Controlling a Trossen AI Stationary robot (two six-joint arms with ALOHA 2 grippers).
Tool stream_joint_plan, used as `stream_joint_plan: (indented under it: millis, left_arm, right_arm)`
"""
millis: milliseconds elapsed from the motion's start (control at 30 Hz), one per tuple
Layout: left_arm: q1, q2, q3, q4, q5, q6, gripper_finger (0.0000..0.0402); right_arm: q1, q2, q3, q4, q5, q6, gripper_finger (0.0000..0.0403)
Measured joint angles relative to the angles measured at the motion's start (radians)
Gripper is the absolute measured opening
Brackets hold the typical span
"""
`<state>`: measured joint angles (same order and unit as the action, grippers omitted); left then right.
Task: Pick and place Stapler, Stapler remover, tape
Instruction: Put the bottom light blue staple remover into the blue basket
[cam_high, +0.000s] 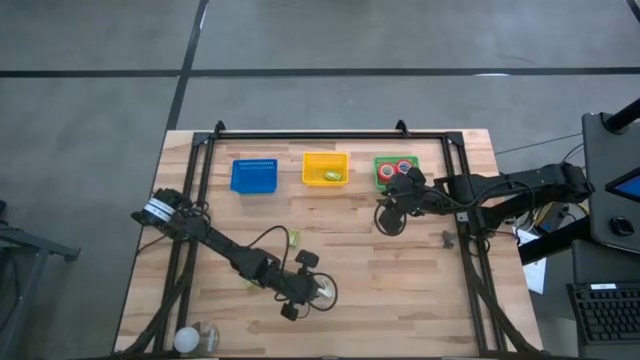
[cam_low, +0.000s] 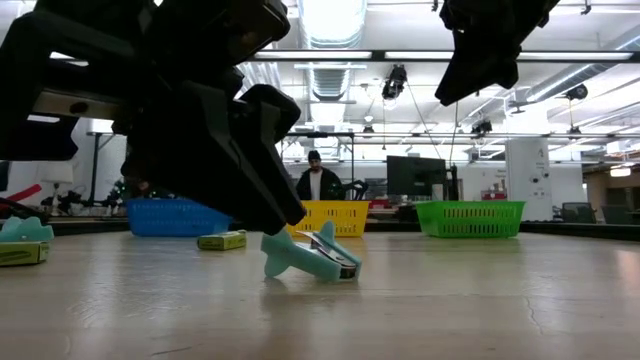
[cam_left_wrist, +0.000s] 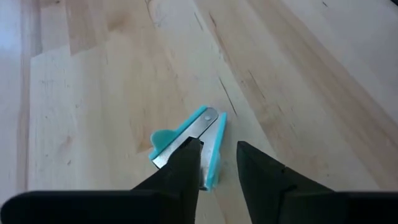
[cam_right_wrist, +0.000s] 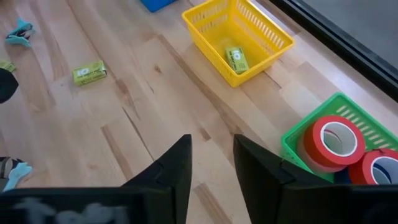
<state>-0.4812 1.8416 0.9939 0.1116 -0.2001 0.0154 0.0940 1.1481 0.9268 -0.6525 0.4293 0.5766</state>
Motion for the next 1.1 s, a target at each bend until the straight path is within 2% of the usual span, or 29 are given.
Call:
stream_joint_plan:
  millis: [867,1100]
  left_arm:
    - [0.002,0.026,-0.005,0.009,-0.010,-0.024,0.0107]
    - [0.003,0.025,-0.005,0.009,-0.015,-0.024,0.0064]
  right_arm:
    - [0.000,0.000,0.000,0.005,0.000,0.000,0.0069]
    - [0.000,0.000,0.000,0.006,0.000,0.000,0.0074]
